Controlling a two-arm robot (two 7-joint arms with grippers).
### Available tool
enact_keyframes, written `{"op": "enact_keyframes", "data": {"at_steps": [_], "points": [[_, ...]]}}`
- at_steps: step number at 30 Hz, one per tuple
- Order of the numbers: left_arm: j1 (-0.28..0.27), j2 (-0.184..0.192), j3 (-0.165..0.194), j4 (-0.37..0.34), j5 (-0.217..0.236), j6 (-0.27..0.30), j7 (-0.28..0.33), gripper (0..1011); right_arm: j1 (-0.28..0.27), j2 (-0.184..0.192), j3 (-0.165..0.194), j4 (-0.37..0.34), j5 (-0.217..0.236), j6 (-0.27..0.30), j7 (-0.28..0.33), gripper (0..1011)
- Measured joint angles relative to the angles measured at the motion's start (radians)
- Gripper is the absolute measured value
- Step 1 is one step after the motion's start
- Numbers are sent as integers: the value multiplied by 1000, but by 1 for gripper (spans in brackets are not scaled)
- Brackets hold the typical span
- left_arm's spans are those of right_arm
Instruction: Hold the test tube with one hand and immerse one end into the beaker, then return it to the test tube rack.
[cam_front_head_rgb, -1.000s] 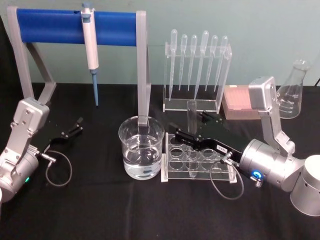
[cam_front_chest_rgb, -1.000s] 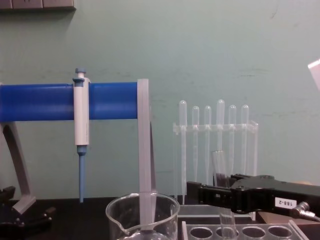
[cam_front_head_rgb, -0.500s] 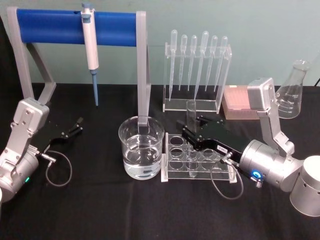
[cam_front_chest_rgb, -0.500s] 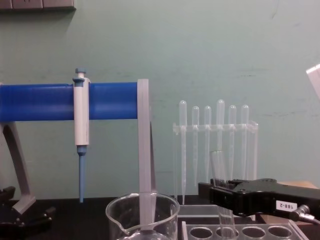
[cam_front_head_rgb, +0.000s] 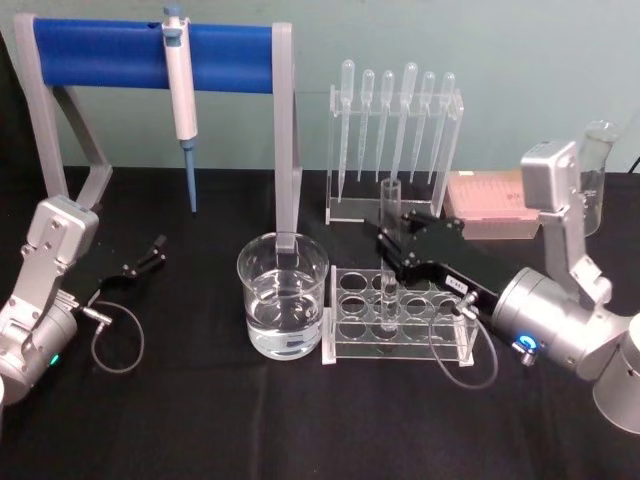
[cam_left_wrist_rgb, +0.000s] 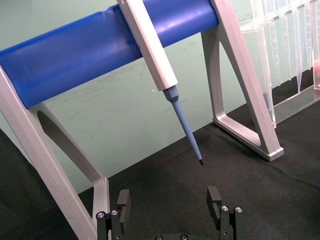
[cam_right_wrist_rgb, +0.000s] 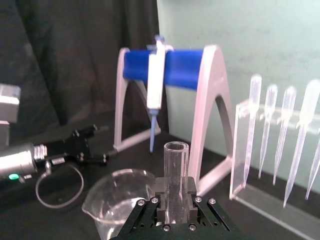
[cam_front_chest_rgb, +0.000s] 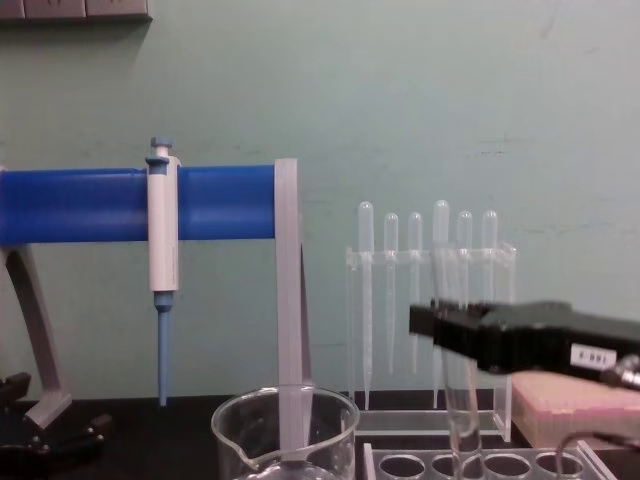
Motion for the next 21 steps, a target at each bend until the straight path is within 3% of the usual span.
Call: {"op": "enact_keyframes", "data": {"at_steps": [10, 21], "points": [[0, 0, 0, 0, 0, 0, 0, 1000, -31, 19, 42, -116, -5, -21, -15, 225], [0, 0, 0, 0, 0, 0, 0, 1000, -37, 19, 47, -131, -12, -24, -19, 225]]}}
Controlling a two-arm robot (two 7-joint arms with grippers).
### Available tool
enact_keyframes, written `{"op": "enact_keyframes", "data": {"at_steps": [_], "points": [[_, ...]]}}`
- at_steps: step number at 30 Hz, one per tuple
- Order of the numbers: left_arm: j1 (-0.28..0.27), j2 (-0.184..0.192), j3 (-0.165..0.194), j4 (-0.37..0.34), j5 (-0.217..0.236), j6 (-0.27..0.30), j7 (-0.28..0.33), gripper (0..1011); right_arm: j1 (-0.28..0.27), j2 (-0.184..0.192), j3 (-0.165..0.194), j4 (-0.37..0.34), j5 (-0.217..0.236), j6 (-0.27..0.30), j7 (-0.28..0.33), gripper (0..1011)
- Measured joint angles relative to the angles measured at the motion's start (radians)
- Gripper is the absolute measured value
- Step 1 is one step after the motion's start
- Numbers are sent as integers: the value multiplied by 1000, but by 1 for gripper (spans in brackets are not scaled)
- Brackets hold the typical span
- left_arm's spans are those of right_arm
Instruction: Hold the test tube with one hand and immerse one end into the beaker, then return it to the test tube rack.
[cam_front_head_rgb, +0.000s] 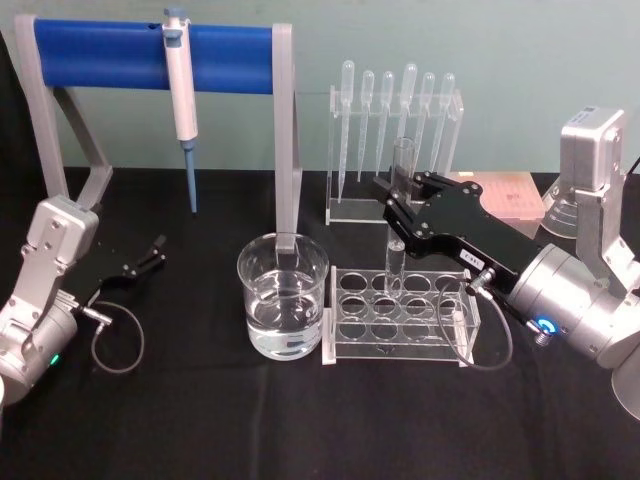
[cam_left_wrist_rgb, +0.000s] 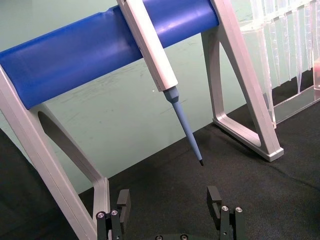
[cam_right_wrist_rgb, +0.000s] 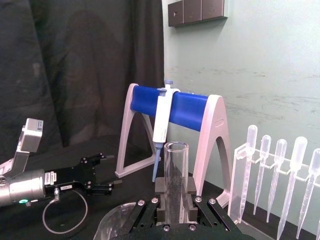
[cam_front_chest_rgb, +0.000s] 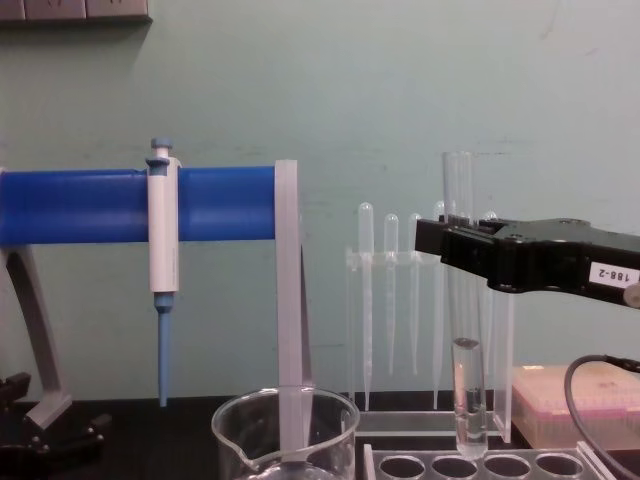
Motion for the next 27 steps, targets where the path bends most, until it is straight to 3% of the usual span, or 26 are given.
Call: {"op": "enact_keyframes", "data": {"at_steps": [27], "points": [[0, 0, 0, 0, 0, 0, 0, 1000, 2, 0, -1, 2, 3, 1, 1, 225]]}}
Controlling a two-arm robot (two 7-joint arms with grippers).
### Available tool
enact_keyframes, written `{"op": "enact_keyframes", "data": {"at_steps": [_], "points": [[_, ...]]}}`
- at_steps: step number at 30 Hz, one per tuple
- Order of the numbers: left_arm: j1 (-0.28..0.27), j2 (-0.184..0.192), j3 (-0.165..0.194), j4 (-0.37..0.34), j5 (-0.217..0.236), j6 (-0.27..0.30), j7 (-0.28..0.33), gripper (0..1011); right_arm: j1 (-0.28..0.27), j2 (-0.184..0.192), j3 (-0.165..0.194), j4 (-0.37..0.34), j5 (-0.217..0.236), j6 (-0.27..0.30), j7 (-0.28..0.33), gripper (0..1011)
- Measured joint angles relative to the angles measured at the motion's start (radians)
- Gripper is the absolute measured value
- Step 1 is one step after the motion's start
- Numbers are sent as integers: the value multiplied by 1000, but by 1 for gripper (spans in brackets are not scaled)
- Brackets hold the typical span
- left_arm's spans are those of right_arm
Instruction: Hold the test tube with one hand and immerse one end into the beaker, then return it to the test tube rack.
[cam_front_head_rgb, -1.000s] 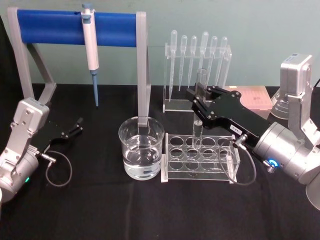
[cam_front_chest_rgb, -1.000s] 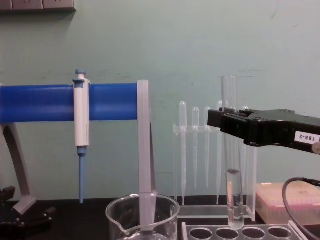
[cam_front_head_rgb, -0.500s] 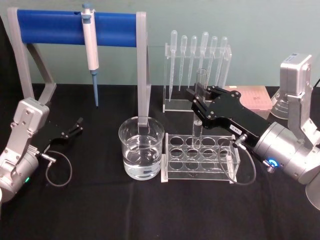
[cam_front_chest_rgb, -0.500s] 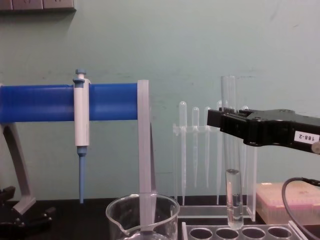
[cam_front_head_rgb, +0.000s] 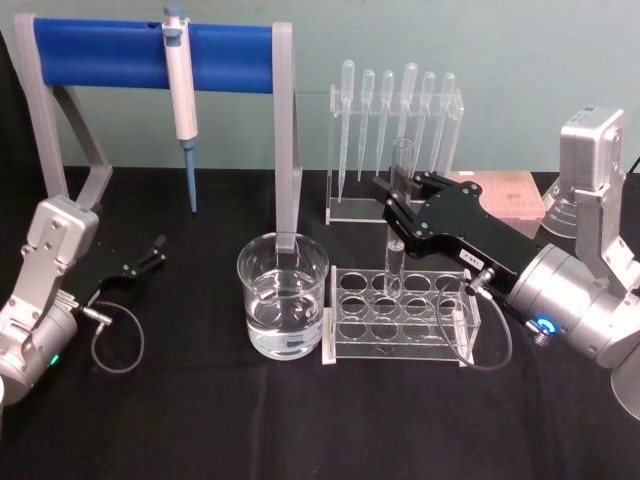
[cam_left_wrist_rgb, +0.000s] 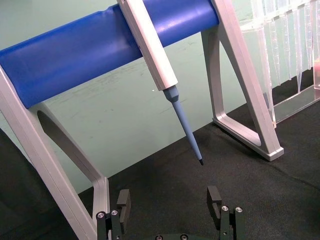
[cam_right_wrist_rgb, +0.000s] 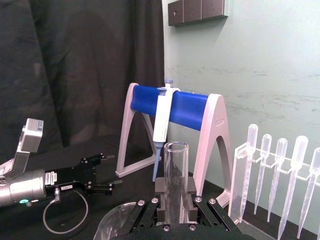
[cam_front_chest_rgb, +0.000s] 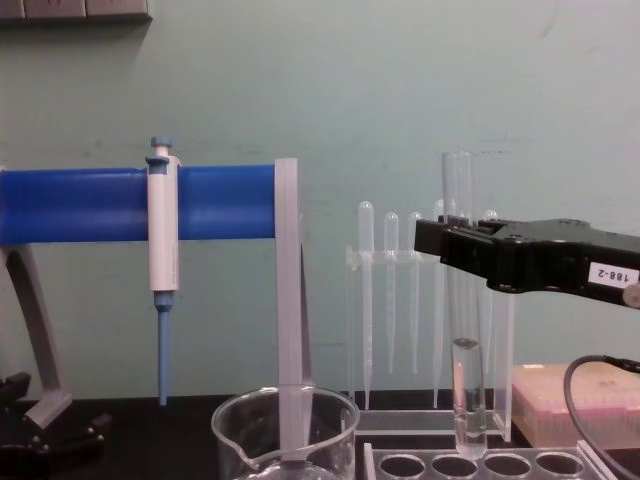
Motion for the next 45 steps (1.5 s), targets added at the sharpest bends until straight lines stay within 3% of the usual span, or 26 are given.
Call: {"op": "enact_keyframes", "data": {"at_steps": [45], "points": [[0, 0, 0, 0, 0, 0, 0, 1000, 0, 0, 0, 0, 0, 0, 1, 224]]}}
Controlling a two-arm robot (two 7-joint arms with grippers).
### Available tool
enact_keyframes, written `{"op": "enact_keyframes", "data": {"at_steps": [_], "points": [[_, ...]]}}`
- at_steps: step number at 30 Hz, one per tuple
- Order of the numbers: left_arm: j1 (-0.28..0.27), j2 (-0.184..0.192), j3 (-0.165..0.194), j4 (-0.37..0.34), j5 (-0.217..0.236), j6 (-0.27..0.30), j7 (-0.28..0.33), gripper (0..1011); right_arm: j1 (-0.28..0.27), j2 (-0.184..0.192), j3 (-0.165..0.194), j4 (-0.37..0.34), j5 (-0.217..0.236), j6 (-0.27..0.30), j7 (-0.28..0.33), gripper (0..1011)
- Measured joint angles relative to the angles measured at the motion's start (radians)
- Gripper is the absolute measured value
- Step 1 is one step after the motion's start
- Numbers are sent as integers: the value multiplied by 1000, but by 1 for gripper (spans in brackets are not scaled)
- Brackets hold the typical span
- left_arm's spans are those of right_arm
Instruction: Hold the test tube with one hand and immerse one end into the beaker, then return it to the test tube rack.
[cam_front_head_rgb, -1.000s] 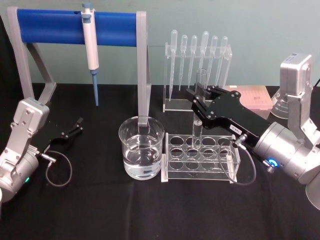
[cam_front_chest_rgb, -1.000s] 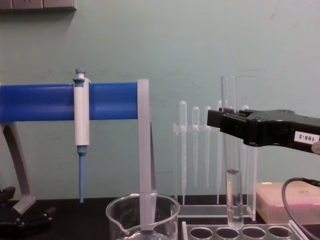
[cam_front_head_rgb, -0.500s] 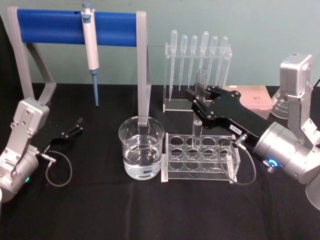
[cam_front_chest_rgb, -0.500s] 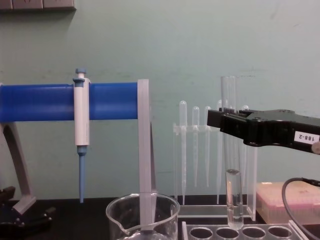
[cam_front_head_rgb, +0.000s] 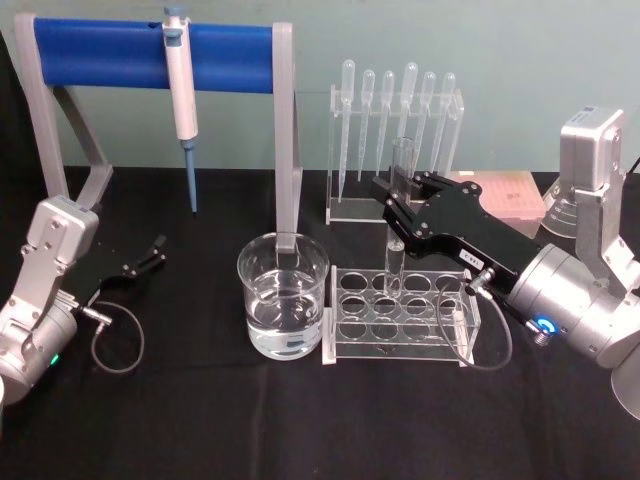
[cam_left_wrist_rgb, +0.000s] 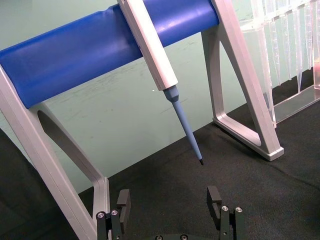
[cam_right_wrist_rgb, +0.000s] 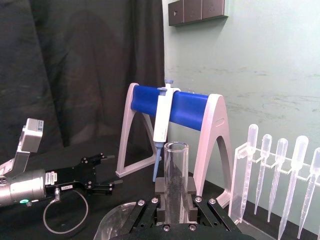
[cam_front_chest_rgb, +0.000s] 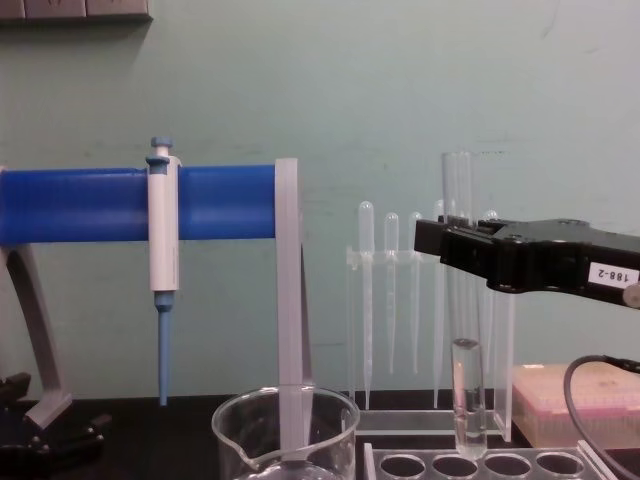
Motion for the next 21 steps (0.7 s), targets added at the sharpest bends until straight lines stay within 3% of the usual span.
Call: {"op": "enact_keyframes", "data": {"at_steps": [21], "points": [[0, 0, 0, 0, 0, 0, 0, 1000, 0, 0, 0, 0, 0, 0, 0, 225]]}}
